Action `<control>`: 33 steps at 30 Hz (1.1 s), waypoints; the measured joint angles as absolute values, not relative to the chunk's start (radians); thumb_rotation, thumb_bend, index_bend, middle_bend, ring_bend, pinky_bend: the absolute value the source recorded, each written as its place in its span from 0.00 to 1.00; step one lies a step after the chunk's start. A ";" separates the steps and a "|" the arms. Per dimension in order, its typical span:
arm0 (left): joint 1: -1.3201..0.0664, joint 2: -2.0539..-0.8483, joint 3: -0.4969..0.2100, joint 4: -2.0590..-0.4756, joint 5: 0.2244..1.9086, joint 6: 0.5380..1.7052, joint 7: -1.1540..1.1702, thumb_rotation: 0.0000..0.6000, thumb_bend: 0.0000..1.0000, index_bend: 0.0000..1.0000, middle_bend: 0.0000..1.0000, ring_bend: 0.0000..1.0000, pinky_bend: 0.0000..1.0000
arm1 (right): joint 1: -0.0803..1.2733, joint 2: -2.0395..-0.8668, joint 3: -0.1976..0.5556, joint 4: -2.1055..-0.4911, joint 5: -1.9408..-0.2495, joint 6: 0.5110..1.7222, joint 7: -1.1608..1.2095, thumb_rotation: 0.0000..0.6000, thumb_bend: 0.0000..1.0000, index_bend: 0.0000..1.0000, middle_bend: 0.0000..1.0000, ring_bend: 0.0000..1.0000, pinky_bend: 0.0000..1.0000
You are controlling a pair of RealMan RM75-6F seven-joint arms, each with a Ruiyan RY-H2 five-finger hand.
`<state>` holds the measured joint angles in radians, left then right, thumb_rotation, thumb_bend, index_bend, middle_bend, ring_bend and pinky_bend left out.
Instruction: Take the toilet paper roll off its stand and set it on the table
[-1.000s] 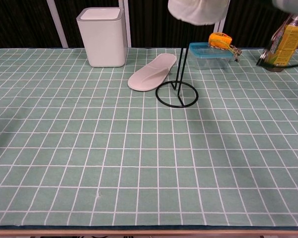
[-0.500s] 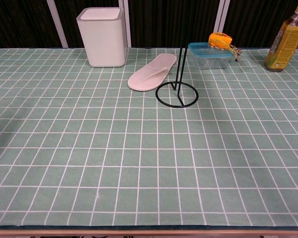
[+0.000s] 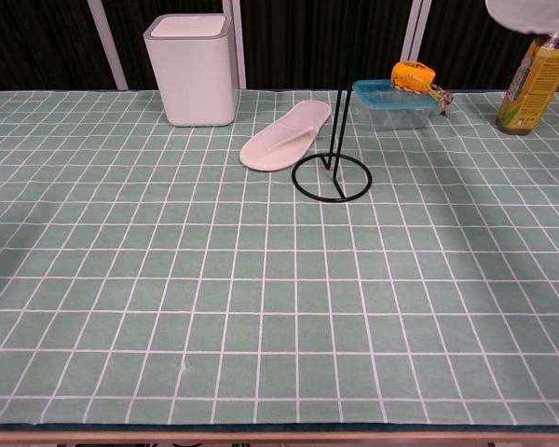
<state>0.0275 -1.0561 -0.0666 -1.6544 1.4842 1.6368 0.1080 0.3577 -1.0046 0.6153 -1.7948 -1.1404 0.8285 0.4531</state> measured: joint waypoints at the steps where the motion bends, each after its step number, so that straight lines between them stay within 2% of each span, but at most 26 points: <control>1: 0.027 -1.056 -0.066 -1.654 1.484 1.636 0.108 1.00 0.18 0.05 0.00 0.00 0.01 | 0.345 -1.009 0.592 -1.788 -1.178 0.828 0.479 1.00 0.00 0.29 0.27 0.30 0.12; 9: 0.023 -1.059 -0.065 -1.655 1.488 1.629 0.114 1.00 0.18 0.05 0.00 0.00 0.01 | 0.269 -1.101 0.371 -1.730 -1.461 0.862 0.708 1.00 0.00 0.29 0.27 0.30 0.12; 13: 0.022 -1.059 -0.066 -1.654 1.489 1.628 0.112 1.00 0.18 0.05 0.00 0.00 0.01 | 0.275 -1.187 0.307 -1.693 -1.526 0.882 0.757 1.00 0.00 0.29 0.27 0.29 0.12; 21: 0.023 -1.053 -0.071 -1.652 1.481 1.630 0.094 1.00 0.18 0.05 0.00 0.00 0.01 | 0.346 -1.379 0.258 -1.607 -1.533 0.888 0.770 1.00 0.00 0.30 0.27 0.29 0.12; 33: 0.024 -1.052 -0.072 -1.650 1.480 1.631 0.091 1.00 0.18 0.05 0.00 0.00 0.01 | 0.444 -1.577 0.260 -1.457 -1.423 0.877 0.647 1.00 0.00 0.30 0.27 0.29 0.11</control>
